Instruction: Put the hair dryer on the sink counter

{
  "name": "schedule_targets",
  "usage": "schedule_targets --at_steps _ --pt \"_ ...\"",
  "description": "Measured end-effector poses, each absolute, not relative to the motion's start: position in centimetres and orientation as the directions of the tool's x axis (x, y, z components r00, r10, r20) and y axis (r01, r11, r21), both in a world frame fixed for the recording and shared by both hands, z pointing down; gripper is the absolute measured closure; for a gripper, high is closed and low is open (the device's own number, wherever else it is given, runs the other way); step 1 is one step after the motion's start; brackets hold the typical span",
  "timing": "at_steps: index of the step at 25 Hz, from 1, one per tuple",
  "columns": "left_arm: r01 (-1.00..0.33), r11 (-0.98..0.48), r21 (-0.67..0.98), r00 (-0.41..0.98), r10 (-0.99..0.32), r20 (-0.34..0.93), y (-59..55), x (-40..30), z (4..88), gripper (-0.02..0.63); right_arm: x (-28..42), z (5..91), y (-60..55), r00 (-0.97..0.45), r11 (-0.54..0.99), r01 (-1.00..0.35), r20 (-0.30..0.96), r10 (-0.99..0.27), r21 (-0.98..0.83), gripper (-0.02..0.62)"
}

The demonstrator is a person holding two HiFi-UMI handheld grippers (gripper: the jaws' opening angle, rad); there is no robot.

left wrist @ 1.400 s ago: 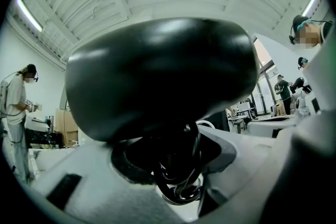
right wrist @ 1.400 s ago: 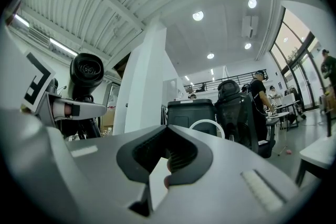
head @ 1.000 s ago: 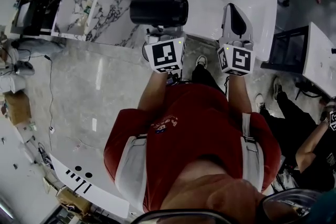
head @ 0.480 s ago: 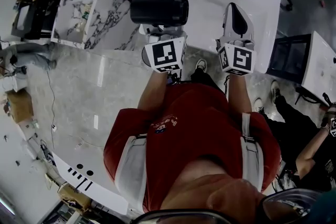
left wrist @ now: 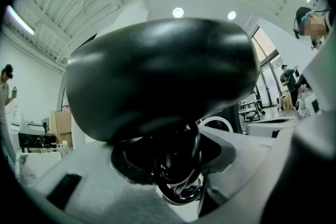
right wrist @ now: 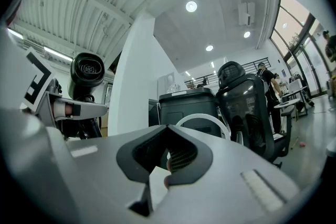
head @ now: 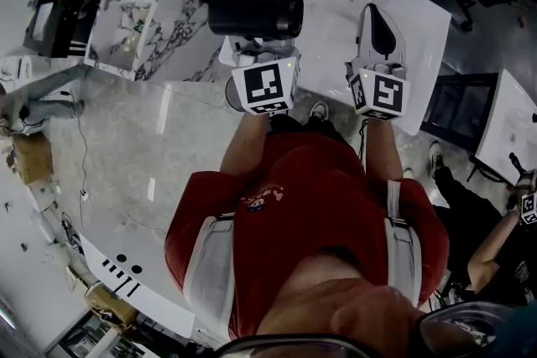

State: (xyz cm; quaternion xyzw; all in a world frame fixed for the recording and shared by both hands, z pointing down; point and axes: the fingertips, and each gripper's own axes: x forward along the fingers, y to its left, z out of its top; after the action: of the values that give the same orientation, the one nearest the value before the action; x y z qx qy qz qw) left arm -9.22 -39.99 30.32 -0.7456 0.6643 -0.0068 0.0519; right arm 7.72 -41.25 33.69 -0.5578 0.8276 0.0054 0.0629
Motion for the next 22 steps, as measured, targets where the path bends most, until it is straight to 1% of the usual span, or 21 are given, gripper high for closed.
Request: schedule_targets --at_steps 7,22 --pt "-0.990 -0.113 -0.086 0.117 -0.992 -0.043 -41.5 -9.0 30.5 0.408 8.0 33.6 -42.9 -0.370 0.378 -0.923 -0.105 -0.923 -0.067 0.595" --pt "-0.984 -0.164 -0.075 0.168 -0.985 -0.037 -44.4 -11.5 30.7 0.408 5.4 33.0 -45.1 -0.326 0.332 -0.943 -0.106 -0.939 -0.041 0.595"
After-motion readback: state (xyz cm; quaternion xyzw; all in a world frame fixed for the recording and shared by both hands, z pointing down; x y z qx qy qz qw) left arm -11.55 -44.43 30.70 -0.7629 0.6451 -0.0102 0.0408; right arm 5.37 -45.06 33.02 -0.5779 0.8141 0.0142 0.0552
